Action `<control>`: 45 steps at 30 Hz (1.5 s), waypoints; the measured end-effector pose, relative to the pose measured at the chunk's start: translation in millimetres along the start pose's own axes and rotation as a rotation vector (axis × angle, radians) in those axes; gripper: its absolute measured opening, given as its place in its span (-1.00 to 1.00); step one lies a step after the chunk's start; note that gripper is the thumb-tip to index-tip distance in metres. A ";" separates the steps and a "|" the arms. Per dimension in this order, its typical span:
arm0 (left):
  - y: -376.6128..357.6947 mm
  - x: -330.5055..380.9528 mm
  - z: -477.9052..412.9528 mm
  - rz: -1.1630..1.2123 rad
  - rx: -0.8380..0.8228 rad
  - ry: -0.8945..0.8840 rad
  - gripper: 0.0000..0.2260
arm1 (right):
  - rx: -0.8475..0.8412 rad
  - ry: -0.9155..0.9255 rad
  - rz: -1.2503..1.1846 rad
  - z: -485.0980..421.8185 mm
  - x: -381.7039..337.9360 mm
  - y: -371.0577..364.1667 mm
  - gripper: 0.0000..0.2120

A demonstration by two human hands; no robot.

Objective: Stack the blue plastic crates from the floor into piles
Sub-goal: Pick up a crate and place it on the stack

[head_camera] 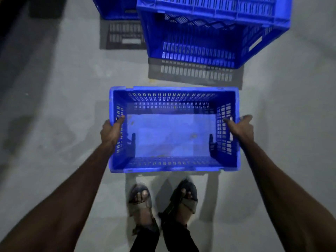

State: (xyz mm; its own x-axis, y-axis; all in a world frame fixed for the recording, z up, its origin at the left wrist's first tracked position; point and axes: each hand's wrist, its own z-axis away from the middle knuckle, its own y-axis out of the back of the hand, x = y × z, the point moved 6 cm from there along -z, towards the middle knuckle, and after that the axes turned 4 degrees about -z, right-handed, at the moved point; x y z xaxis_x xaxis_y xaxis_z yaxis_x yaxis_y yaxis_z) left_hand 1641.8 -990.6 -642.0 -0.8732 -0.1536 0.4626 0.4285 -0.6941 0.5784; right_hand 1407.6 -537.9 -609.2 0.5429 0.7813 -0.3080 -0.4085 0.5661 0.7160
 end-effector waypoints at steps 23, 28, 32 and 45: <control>55.5 61.9 65.8 -0.066 -0.003 -0.061 -0.44 | 0.046 -0.178 -0.351 77.7 51.2 35.8 -0.26; 115.7 108.5 149.3 0.056 -0.137 0.003 -0.38 | -0.080 -0.287 -0.509 148.6 52.5 118.4 -0.13; 166.5 160.3 224.2 0.179 -0.460 0.050 -0.41 | -0.240 -0.265 -0.766 240.8 9.1 203.8 -0.46; 329.9 256.1 426.9 0.193 -0.860 0.056 -0.28 | -0.679 -0.279 -1.205 471.4 -13.0 391.2 -0.15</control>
State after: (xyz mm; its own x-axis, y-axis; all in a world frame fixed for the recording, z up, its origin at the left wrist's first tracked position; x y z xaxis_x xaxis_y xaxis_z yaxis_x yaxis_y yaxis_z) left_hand 1658.7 -958.7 -45.9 -0.8234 -0.3410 0.4535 0.2659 -0.9380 -0.2225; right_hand 1586.6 -450.6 -29.7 0.9005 -0.2981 -0.3166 0.1787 0.9174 -0.3555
